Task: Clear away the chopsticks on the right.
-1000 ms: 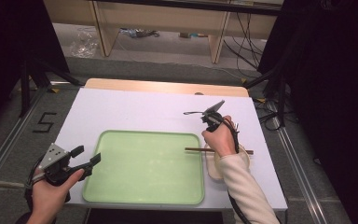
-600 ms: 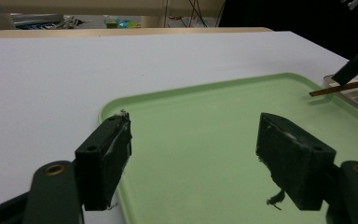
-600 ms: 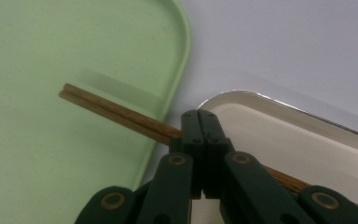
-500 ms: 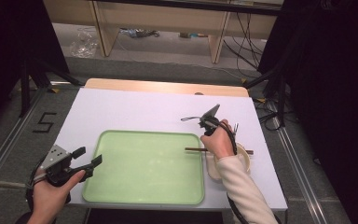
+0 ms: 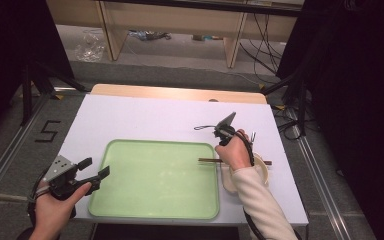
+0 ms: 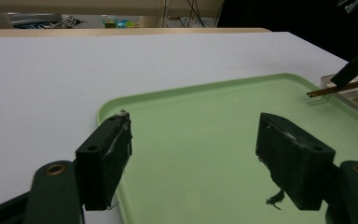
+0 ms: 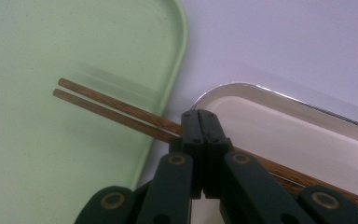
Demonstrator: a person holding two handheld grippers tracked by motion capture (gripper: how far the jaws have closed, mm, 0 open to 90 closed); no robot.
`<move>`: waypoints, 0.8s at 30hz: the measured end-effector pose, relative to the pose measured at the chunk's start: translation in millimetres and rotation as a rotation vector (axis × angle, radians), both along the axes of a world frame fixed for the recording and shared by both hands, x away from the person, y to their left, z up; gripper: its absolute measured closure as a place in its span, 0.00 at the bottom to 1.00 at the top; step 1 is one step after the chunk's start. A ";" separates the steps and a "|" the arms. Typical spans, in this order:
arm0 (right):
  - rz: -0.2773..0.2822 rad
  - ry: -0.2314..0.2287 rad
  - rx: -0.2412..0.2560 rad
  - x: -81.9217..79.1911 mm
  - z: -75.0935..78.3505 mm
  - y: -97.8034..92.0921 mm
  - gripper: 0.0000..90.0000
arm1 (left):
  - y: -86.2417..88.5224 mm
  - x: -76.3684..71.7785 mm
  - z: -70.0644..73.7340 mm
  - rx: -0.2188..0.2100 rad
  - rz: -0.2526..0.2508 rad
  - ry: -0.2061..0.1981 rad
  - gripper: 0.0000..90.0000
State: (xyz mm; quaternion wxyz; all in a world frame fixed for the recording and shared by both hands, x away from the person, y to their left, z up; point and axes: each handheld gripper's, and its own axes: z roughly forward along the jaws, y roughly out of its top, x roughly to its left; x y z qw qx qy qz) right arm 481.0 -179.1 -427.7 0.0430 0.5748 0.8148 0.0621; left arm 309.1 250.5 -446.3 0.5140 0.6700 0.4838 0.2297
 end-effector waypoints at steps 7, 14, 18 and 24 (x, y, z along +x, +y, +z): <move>-0.008 0.003 -0.006 0.4 0.5 0.7 1.00 | 0.1 0.0 0.0 0.000 -0.001 0.002 0.29; -0.032 -0.026 0.004 0.7 0.3 1.5 1.00 | 0.1 0.1 -0.1 0.001 -0.001 0.003 0.29; 0.019 -0.052 -0.001 3.2 -1.5 -2.3 1.00 | 0.2 0.1 -0.3 0.001 -0.001 0.005 0.29; -0.013 -0.046 -0.006 2.9 0.1 -0.4 1.00 | 0.2 0.1 -0.2 0.000 -0.002 0.004 0.29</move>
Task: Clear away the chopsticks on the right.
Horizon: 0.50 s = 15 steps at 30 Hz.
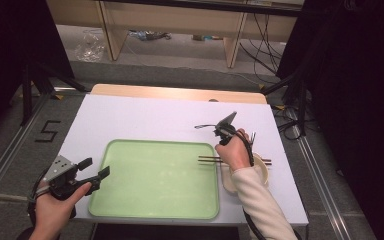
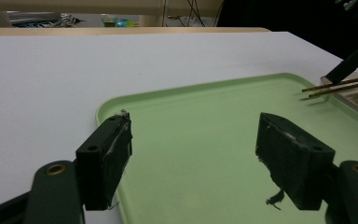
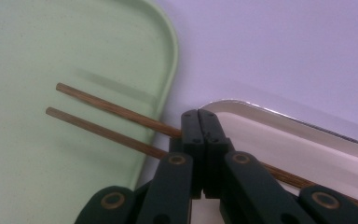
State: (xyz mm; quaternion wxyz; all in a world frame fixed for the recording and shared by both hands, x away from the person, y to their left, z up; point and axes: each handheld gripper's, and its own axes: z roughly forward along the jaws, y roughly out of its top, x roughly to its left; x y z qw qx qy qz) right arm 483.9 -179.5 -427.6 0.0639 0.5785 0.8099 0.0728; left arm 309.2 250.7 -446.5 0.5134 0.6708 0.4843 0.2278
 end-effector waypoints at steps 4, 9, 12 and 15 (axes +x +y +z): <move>-0.008 -0.001 0.016 0.3 -0.8 0.0 1.00 | 0.0 0.2 -0.3 -0.001 0.000 0.004 0.29; 0.010 -0.012 0.016 1.4 -1.3 -1.3 1.00 | 0.0 0.1 -0.3 -0.002 0.000 0.004 0.29; 0.013 -0.015 0.015 1.6 -1.3 -1.4 1.00 | -0.1 0.2 -0.3 -0.002 0.000 0.004 0.29; 0.015 -0.017 0.016 1.9 -1.2 -1.4 1.00 | -0.1 0.2 -0.4 -0.002 -0.001 0.005 0.29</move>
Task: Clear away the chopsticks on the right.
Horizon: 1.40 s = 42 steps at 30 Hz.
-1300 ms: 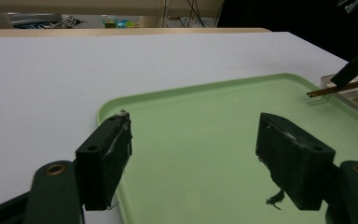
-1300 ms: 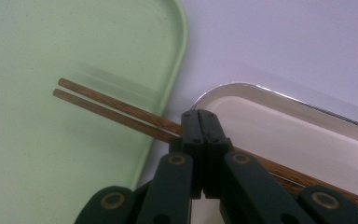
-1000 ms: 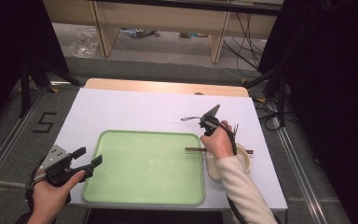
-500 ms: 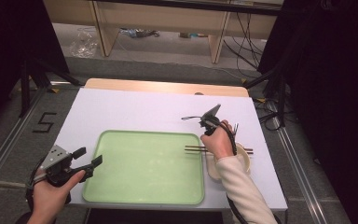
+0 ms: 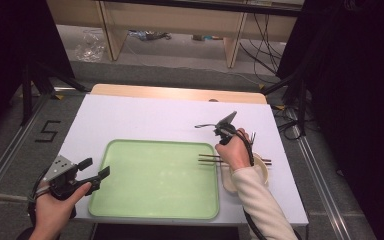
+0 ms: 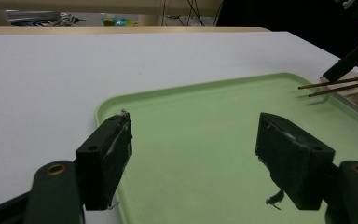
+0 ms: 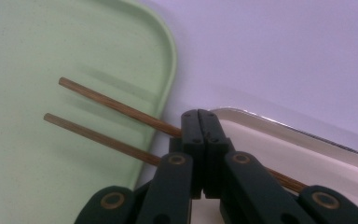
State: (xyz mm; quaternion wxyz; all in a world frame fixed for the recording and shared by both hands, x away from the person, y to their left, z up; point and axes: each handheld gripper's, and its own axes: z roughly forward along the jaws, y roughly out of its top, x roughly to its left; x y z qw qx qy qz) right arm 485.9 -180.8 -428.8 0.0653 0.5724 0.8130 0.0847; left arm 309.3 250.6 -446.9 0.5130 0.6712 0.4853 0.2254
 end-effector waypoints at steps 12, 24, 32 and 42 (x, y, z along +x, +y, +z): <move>-0.017 -0.013 0.013 0.5 -0.7 -0.3 1.00 | 0.0 0.0 0.1 -0.003 0.001 -0.001 0.30; -0.027 -0.017 0.012 1.4 -0.3 -0.8 1.00 | 0.3 0.0 0.0 -0.005 0.000 0.001 0.30; 0.053 -0.071 0.009 -0.9 8.3 0.5 0.97 | 0.6 0.6 -0.6 -0.015 -0.001 0.004 0.30; 0.940 -0.195 -0.287 -9.1 8.8 21.6 0.75 | 0.4 0.6 -1.0 -0.014 -0.004 0.009 0.30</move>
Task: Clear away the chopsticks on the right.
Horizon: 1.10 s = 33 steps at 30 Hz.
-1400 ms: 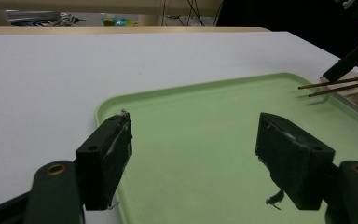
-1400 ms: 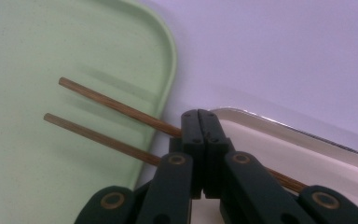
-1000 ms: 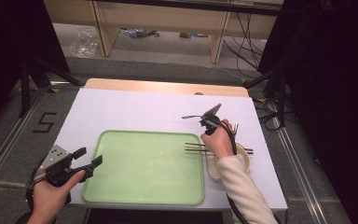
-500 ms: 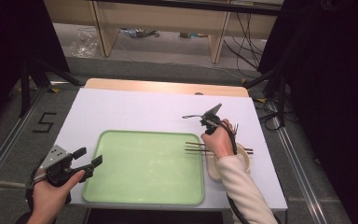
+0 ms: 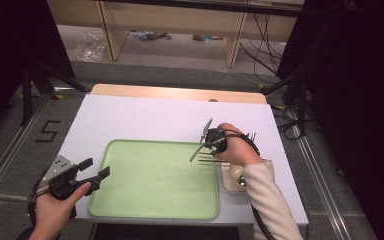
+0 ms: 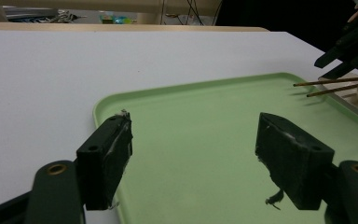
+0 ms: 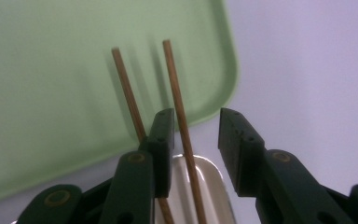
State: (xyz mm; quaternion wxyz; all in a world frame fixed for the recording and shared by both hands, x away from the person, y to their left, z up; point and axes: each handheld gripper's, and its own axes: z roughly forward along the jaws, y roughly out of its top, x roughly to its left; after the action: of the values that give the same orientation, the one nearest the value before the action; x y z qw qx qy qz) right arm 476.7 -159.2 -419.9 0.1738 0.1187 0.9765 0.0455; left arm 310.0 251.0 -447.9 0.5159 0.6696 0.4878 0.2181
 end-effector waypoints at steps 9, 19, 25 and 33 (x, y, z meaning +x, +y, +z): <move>0.041 0.017 -0.012 5.7 -7.7 4.9 0.79 | 0.5 0.2 -0.3 -0.001 0.000 0.004 0.30; 0.070 0.025 -0.054 7.9 -15.6 15.1 0.81 | 1.1 0.0 -0.2 -0.005 0.003 0.002 0.30; 0.049 0.033 -0.062 7.0 -19.5 16.6 0.83 | 0.8 0.0 -0.2 -0.007 0.002 0.003 0.30; 0.052 0.044 -0.073 7.9 -24.7 18.0 0.87 | 1.1 -0.1 -0.2 -0.006 0.003 0.003 0.30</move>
State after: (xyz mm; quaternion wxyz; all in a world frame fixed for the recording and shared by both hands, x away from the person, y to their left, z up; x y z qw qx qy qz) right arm 484.6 -141.2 -444.7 0.1554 0.0876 0.9839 0.0116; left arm 309.9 252.1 -448.0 0.5168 0.6678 0.4900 0.2164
